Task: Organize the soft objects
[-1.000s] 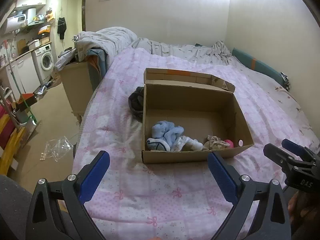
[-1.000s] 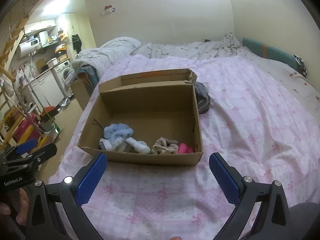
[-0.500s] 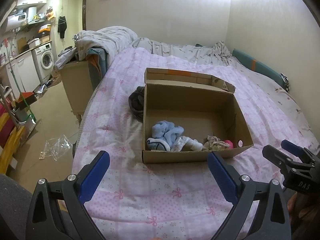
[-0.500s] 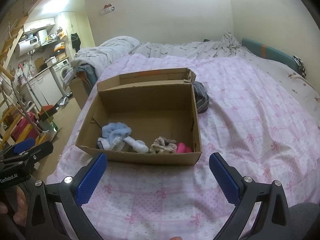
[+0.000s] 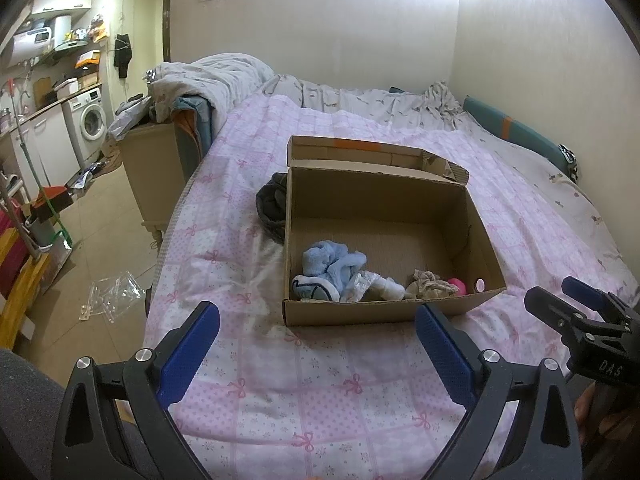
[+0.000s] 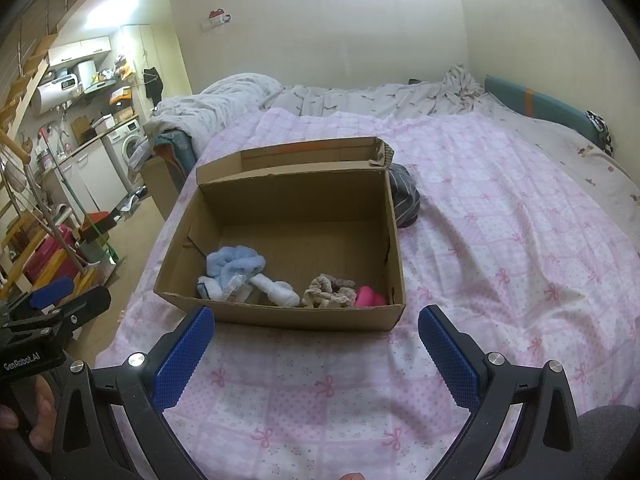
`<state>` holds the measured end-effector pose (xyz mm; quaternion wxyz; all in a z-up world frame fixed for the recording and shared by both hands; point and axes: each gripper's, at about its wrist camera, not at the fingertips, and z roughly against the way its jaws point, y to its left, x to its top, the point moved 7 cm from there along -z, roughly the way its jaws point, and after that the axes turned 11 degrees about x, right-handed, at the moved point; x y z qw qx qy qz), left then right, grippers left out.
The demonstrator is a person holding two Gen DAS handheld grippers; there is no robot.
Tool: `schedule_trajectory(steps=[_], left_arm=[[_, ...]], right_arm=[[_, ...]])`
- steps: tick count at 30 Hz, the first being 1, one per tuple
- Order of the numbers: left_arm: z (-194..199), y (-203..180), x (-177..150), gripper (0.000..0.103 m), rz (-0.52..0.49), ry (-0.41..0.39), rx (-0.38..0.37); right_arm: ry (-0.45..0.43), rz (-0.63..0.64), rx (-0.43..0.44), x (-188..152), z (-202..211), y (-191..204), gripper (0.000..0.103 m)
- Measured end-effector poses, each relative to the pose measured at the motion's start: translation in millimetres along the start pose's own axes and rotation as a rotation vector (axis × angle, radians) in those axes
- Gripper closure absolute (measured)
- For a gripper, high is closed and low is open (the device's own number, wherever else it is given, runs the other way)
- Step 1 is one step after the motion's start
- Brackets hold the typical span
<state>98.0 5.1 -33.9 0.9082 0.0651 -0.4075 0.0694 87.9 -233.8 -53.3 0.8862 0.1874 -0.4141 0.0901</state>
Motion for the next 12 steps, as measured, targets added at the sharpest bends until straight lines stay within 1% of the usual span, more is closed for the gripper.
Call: schedule_trajectory(steps=[10,12], left_arm=[[0.7,-1.3,-1.9,0.005,0.001,-0.001,-0.008],[1.4,-2.4,-2.5,0.005,-0.013,-0.007,0.006]], right_arm=[[0.001,0.001,0.001,0.5,-0.2,-0.3,0.000],[0.001,0.001,0.001,0.5,-0.2,-0.5,0.000]])
